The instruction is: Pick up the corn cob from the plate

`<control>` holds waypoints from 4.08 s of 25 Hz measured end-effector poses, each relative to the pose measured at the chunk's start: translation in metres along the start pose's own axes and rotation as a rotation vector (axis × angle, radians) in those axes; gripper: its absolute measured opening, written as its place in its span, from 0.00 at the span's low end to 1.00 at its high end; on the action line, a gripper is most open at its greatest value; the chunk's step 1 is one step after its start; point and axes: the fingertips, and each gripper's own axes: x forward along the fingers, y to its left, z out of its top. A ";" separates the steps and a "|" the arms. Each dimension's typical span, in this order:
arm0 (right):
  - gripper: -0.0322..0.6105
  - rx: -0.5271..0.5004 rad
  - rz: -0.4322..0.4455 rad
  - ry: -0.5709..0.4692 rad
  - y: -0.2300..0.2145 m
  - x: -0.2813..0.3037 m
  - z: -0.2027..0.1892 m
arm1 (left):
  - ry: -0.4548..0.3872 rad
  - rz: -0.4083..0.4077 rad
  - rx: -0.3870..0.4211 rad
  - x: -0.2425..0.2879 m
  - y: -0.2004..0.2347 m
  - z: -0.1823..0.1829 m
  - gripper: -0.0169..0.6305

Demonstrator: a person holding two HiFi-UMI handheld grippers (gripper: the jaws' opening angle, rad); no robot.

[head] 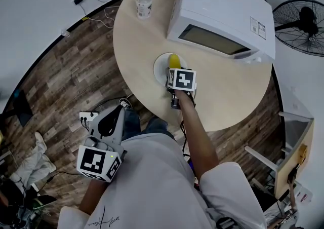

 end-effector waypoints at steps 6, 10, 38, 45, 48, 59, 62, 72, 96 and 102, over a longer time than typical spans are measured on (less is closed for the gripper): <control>0.47 -0.007 0.009 -0.005 0.000 -0.005 0.000 | -0.004 0.000 0.000 0.000 -0.001 0.000 0.02; 0.47 -0.022 0.020 -0.013 0.001 -0.011 0.001 | -0.007 0.000 0.004 0.000 -0.002 0.002 0.02; 0.47 0.018 0.125 -0.090 0.009 -0.058 0.015 | -0.022 -0.042 0.017 0.012 -0.017 0.008 0.02; 0.47 0.017 0.140 -0.116 0.010 -0.072 0.021 | -0.022 -0.049 0.025 0.015 -0.018 0.009 0.02; 0.47 0.020 0.141 -0.125 0.008 -0.080 0.021 | -0.026 -0.044 0.030 0.015 -0.018 0.010 0.02; 0.47 0.049 0.146 -0.165 0.000 -0.105 0.020 | -0.032 -0.072 0.039 0.021 -0.023 0.015 0.02; 0.47 0.052 0.146 -0.173 -0.002 -0.111 0.019 | -0.033 -0.079 0.041 0.022 -0.025 0.015 0.02; 0.47 0.044 0.171 -0.221 0.001 -0.133 0.016 | -0.052 -0.085 0.042 0.021 -0.024 0.020 0.02; 0.47 0.054 0.220 -0.315 -0.004 -0.182 0.014 | -0.067 -0.103 0.029 0.026 -0.026 0.027 0.02; 0.47 0.050 0.219 -0.339 -0.009 -0.197 0.015 | -0.064 -0.103 0.029 0.029 -0.027 0.028 0.02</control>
